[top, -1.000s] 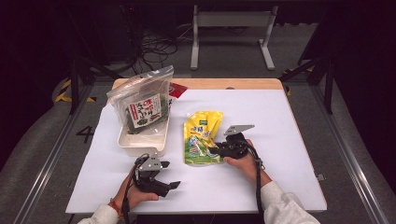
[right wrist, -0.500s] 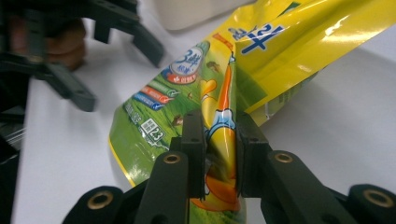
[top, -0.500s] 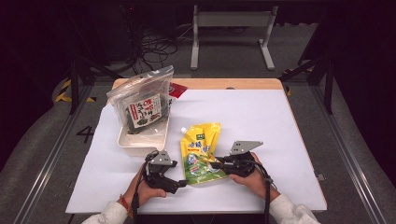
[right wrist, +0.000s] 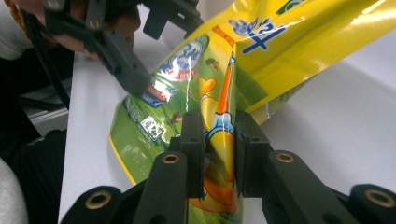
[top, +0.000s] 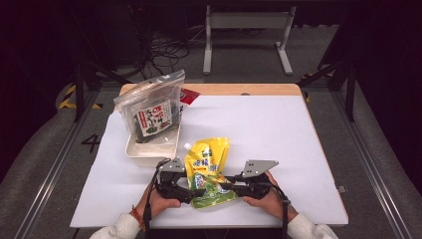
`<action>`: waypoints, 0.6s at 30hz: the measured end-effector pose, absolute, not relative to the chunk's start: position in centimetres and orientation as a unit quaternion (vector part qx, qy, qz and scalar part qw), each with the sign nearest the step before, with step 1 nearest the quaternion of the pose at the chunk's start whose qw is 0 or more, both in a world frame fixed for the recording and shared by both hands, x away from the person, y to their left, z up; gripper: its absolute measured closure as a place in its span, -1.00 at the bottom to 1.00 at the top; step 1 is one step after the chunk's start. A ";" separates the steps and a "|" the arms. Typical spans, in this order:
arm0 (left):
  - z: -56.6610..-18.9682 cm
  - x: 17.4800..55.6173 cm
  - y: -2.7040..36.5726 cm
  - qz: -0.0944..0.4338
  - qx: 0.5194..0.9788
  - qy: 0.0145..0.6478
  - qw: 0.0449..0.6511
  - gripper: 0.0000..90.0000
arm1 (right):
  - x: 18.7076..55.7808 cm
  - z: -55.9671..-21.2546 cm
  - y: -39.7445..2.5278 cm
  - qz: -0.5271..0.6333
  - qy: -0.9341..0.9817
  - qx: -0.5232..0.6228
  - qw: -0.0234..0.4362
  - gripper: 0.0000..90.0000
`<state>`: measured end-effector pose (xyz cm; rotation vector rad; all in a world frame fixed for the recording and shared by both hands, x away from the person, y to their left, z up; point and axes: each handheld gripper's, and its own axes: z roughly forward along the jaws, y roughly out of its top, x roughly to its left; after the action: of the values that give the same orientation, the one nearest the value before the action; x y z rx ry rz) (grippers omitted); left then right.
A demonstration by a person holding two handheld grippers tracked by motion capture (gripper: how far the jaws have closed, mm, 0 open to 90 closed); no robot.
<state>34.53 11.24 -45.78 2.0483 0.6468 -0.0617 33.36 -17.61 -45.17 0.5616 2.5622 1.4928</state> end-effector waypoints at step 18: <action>-42.4 32.7 13.7 0.028 0.816 0.208 0.538 0.81 | 32.0 -42.9 -16.6 0.511 0.830 0.185 0.125 0.60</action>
<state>32.66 13.70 -42.38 1.9415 0.4941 0.0673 32.05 -16.65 -42.94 0.5385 2.4193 1.4900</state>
